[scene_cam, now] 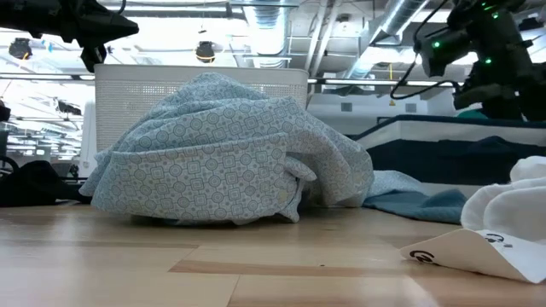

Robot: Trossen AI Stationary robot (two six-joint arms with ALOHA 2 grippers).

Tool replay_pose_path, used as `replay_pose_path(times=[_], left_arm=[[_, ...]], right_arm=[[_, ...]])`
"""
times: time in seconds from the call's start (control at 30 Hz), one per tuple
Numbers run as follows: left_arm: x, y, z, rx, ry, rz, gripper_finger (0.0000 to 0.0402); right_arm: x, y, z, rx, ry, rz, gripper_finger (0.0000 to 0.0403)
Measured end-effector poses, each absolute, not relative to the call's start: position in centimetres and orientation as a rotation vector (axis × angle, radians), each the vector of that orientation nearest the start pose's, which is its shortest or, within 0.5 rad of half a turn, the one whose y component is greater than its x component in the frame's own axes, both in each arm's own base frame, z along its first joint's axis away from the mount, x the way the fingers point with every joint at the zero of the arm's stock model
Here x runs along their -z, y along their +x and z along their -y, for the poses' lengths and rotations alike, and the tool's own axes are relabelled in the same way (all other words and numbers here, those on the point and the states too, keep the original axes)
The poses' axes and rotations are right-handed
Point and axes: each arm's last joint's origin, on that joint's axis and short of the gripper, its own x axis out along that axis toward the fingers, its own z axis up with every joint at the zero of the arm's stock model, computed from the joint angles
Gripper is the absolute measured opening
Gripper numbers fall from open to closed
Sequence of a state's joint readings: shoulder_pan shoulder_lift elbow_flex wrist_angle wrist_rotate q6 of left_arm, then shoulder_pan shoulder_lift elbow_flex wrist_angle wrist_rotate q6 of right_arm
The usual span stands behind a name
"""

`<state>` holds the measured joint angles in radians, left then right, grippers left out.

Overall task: Pick & Place Cloths
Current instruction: Put the light blue shorts into the dark blue laundry organizer

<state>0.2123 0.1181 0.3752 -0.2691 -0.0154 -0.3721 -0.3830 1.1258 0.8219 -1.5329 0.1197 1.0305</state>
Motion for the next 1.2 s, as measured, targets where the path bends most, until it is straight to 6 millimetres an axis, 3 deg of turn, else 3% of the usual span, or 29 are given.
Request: replay_pose_path(times=[0.17,0.23,0.33,0.43,0.63,0.73,0.83,1.0,1.2], left_arm=[[-25.4,7.4,-1.7,-0.227,-0.372,0.03,0.0001],[-25.4,7.4,-1.6,-0.227,-0.372,0.031,0.0001],[-25.4,7.4,-1.6,-0.227,-0.373,0.031,0.0001],[-25.4,7.4,-1.7,-0.227,-0.373,0.031,0.0001],[-25.4,7.4,-1.6,-0.227,-0.373,0.031,0.0001],[-25.4,7.4,-1.6,-0.227,-0.374,0.031,0.0001],[-25.4,7.4,-1.7,-0.227,-0.377,0.032,0.0001],[-25.4,7.4,-1.7,-0.227,-0.379,0.032,0.0001],[-25.4,7.4,-1.7,-0.227,-0.379,0.032,0.0001]], right_arm=[[-23.1,12.5,5.3,1.265,0.961,-1.497,0.0036],[-23.1,12.7,5.3,1.219,0.981,-1.487,0.0013],[-24.0,13.2,5.4,1.16,1.024,-1.459,0.0013],[-26.3,14.2,5.6,1.086,1.021,-1.371,0.0005],[-32.1,16.1,7.1,0.93,0.99,-1.037,0.0003],[-33.6,16.4,8.5,0.951,0.968,-0.887,0.0005],[-33.8,16.4,10.0,1.03,0.943,-0.783,0.0002],[-33.3,15.7,12.3,1.315,0.85,-0.651,0.0002],[-30.9,15.7,13.6,1.483,0.787,-0.704,0.0002]])
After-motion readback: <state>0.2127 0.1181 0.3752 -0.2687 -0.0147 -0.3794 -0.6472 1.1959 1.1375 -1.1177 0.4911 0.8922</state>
